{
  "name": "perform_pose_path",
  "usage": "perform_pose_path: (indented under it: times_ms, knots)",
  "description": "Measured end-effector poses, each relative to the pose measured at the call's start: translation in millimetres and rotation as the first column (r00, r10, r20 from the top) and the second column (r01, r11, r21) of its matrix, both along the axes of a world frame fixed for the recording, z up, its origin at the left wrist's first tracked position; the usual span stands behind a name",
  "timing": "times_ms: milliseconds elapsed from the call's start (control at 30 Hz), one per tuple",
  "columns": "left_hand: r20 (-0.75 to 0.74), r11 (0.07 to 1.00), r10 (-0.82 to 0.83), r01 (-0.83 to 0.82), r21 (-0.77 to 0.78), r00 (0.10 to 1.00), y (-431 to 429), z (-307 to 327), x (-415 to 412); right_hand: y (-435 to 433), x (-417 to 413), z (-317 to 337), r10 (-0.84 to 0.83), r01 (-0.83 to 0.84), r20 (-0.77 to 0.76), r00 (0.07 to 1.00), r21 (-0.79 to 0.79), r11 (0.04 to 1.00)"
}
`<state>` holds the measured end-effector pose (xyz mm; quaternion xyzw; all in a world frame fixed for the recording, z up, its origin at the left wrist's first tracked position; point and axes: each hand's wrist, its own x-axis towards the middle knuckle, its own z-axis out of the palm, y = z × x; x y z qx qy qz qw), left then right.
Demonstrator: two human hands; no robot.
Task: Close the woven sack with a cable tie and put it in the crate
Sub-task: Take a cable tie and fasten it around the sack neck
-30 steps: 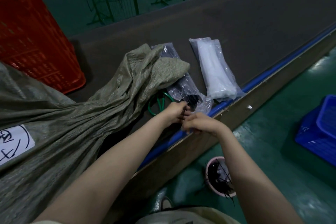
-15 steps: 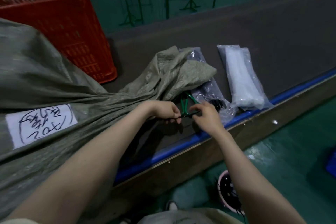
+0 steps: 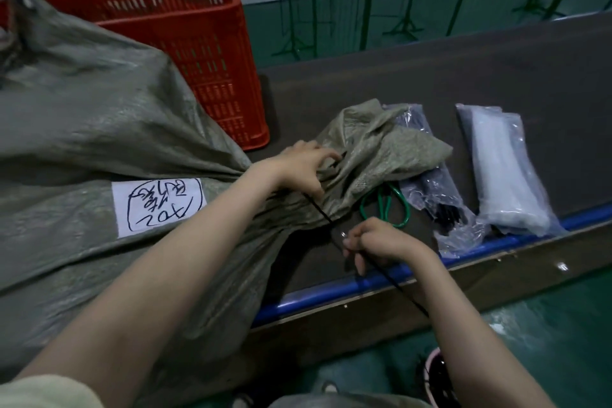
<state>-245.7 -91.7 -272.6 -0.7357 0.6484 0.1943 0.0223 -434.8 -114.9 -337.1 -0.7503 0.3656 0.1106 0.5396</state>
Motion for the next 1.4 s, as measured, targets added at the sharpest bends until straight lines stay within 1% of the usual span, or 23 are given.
perform_pose_path:
  times_ms: [33,67,100,133,167,200,267,300,367,433,533,700,833,900,967,1033,1133,1233,1300,1333,1400]
  knots:
    - [0.006,0.99,0.042,-0.043,0.132,0.999,2,0,0,2,0,-4,0.004,-0.002,-0.047,0.999,0.048,0.999]
    - [0.007,0.955,0.082,-0.081,0.287,0.997,5,-2,-1,5,0,-6,0.003,0.003,-0.075,0.997,0.084,0.996]
    - [0.023,0.907,0.114,-0.114,0.407,0.993,9,-7,-2,8,-1,-8,-0.002,0.012,-0.096,0.995,0.108,0.994]
    - [0.064,0.878,0.132,-0.147,0.455,0.989,13,-14,-4,9,-2,-11,-0.011,0.025,-0.113,0.994,0.124,0.992]
    - [0.12,0.877,0.137,-0.177,0.448,0.983,17,-24,-5,9,-4,-14,-0.018,0.036,-0.135,0.991,0.135,0.99]
    - [0.175,0.892,0.138,-0.199,0.406,0.975,21,-35,-5,9,-5,-17,-0.011,0.035,-0.166,0.986,0.138,0.99]
    - [0.251,0.939,0.148,-0.216,0.269,0.957,27,-52,1,8,-7,-22,0.035,-0.005,-0.253,0.967,0.119,0.993]
    - [0.265,0.957,0.161,-0.216,0.192,0.951,30,-56,6,8,-8,-25,0.055,-0.022,-0.294,0.954,0.116,0.993]
    - [0.224,0.965,0.234,-0.254,0.064,0.946,33,-57,17,7,-11,-27,0.089,-0.049,-0.361,0.928,0.117,0.992]
    - [0.129,0.933,0.357,-0.36,-0.004,0.925,33,-54,26,10,-11,-26,0.1,-0.05,-0.398,0.912,0.133,0.99]
    - [0.06,0.864,0.504,-0.502,-0.044,0.862,32,-51,36,17,-3,-24,0.082,-0.016,-0.386,0.919,0.171,0.985]
    - [-0.08,0.832,0.546,-0.551,-0.067,0.834,32,-50,41,31,27,-26,-0.042,0.082,-0.271,0.962,0.136,0.987]
    - [-0.183,0.79,0.589,-0.609,-0.076,0.787,33,-43,41,40,57,-26,0.025,0.02,-0.277,0.961,0.16,0.987]
    - [-0.233,0.767,0.608,-0.638,-0.074,0.758,35,-39,41,43,72,-26,0.022,0.031,-0.258,0.966,0.201,0.979]
    - [-0.27,0.75,0.618,-0.657,-0.077,0.738,36,-35,43,45,86,-30,-0.036,0.089,-0.221,0.975,0.234,0.968]
    - [-0.304,0.746,0.62,-0.664,-0.06,0.724,38,-30,46,44,101,-35,-0.146,0.188,-0.187,0.971,0.234,0.954]
    - [-0.332,0.758,0.611,-0.652,-0.016,0.718,40,-25,47,39,122,-44,-0.334,0.352,-0.112,0.936,0.245,0.903]
    - [-0.341,0.772,0.61,-0.633,0.054,0.715,41,-20,49,36,145,-48,-0.442,0.433,-0.044,0.896,0.303,0.849]
    - [-0.341,0.781,0.61,-0.615,0.109,0.715,41,-20,50,36,154,-47,-0.516,0.459,0.023,0.856,0.421,0.782]
    - [-0.342,0.783,0.613,-0.607,0.137,0.712,41,-19,51,36,158,-47,-0.57,0.457,0.065,0.819,0.526,0.717]
    - [-0.353,0.776,0.625,-0.606,0.178,0.697,39,-22,52,36,163,-51,-0.691,0.419,0.124,0.712,0.714,0.561]
